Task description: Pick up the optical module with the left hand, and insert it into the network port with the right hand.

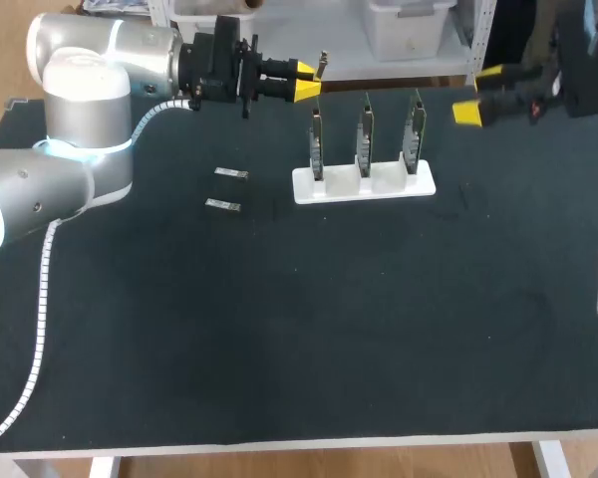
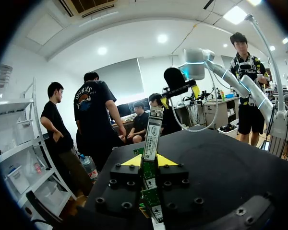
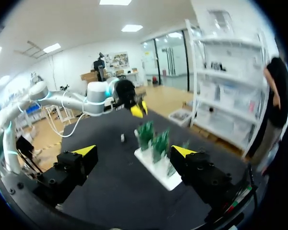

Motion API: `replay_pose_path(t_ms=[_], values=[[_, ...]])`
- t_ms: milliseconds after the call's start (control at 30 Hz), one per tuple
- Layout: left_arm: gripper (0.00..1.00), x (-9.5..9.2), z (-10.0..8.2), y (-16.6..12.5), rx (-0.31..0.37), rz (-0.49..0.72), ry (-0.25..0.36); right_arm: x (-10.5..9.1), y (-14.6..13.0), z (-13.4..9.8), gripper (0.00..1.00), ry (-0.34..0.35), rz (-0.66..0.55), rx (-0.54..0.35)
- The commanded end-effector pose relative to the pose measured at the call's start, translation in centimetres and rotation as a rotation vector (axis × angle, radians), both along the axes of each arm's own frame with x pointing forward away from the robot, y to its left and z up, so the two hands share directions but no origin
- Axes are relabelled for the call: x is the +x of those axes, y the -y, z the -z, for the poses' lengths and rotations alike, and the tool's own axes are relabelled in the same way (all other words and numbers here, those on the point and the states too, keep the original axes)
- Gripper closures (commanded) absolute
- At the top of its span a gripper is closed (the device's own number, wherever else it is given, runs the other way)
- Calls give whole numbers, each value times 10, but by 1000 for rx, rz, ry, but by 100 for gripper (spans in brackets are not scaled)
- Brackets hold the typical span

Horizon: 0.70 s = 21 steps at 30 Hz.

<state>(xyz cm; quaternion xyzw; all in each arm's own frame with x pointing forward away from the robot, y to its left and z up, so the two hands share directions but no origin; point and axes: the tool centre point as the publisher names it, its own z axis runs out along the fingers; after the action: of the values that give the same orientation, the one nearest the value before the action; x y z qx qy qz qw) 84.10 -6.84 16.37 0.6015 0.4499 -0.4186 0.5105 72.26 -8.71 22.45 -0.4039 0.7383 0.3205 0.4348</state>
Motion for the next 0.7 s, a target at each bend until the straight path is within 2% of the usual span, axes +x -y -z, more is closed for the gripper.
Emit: replay_pose_path(t_ms=[33, 200, 367, 700], values=[[100, 3, 0, 1, 2, 6, 0, 17, -10, -9, 0, 91, -41, -5], [100, 3, 0, 1, 2, 6, 0, 28, -27, -16, 0, 165, -108, -12], [100, 3, 0, 1, 2, 6, 0, 33, -52, -17, 0, 207, -196, -24], [100, 3, 0, 1, 2, 6, 0, 37, -80, -17, 0, 245, -283, 7]])
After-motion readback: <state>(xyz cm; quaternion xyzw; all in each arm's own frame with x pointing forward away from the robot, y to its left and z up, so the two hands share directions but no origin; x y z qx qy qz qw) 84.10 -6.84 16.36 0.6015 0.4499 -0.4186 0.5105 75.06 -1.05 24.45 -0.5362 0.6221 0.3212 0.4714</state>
